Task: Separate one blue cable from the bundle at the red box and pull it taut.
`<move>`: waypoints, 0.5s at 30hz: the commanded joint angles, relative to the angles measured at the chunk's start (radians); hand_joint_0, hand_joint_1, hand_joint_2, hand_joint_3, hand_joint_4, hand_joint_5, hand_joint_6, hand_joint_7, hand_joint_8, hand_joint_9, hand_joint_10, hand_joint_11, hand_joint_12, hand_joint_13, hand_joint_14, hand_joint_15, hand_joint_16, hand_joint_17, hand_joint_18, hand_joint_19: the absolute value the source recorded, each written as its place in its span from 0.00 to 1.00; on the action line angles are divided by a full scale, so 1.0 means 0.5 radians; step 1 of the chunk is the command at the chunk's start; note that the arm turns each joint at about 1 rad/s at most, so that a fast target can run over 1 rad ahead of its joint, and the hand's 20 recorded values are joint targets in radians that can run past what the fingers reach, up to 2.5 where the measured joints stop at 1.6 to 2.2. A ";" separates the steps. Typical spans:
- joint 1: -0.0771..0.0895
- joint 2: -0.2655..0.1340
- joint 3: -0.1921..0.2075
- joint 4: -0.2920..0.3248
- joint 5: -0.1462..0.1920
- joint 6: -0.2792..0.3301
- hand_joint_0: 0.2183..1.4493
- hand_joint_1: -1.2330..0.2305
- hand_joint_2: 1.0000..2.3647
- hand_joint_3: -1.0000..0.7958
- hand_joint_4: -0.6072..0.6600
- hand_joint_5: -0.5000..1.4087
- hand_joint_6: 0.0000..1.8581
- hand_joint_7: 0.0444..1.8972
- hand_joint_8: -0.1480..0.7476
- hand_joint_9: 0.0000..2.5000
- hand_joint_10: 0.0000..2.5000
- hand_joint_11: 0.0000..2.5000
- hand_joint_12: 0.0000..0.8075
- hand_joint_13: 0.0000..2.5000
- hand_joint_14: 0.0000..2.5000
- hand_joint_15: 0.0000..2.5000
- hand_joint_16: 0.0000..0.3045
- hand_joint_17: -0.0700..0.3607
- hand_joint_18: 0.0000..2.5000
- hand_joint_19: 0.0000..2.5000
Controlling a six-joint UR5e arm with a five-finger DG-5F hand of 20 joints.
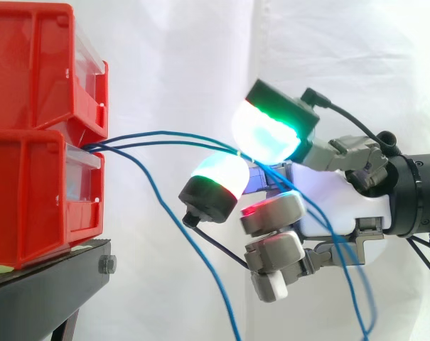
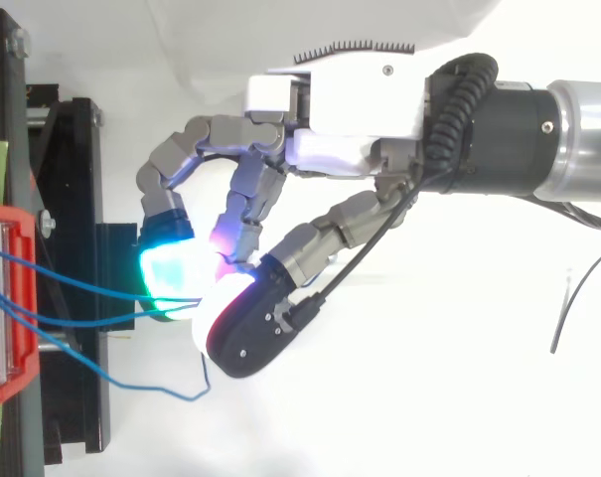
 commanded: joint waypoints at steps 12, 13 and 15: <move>0.002 -0.002 -0.002 0.000 -0.003 0.000 0.31 0.37 0.01 0.40 0.55 0.14 0.46 0.52 0.47 0.48 0.01 0.55 0.43 0.45 0.01 0.46 0.18 0.45 0.31 0.38; 0.002 -0.002 0.001 0.000 -0.003 0.000 0.31 0.40 0.01 0.41 0.55 0.14 0.46 0.50 0.47 0.48 0.01 0.54 0.43 0.46 0.01 0.46 0.18 0.46 0.31 0.39; 0.002 -0.002 -0.002 0.000 -0.003 0.000 0.31 0.44 0.01 0.41 0.55 0.15 0.44 0.50 0.48 0.48 0.01 0.54 0.44 0.46 0.01 0.46 0.18 0.46 0.31 0.39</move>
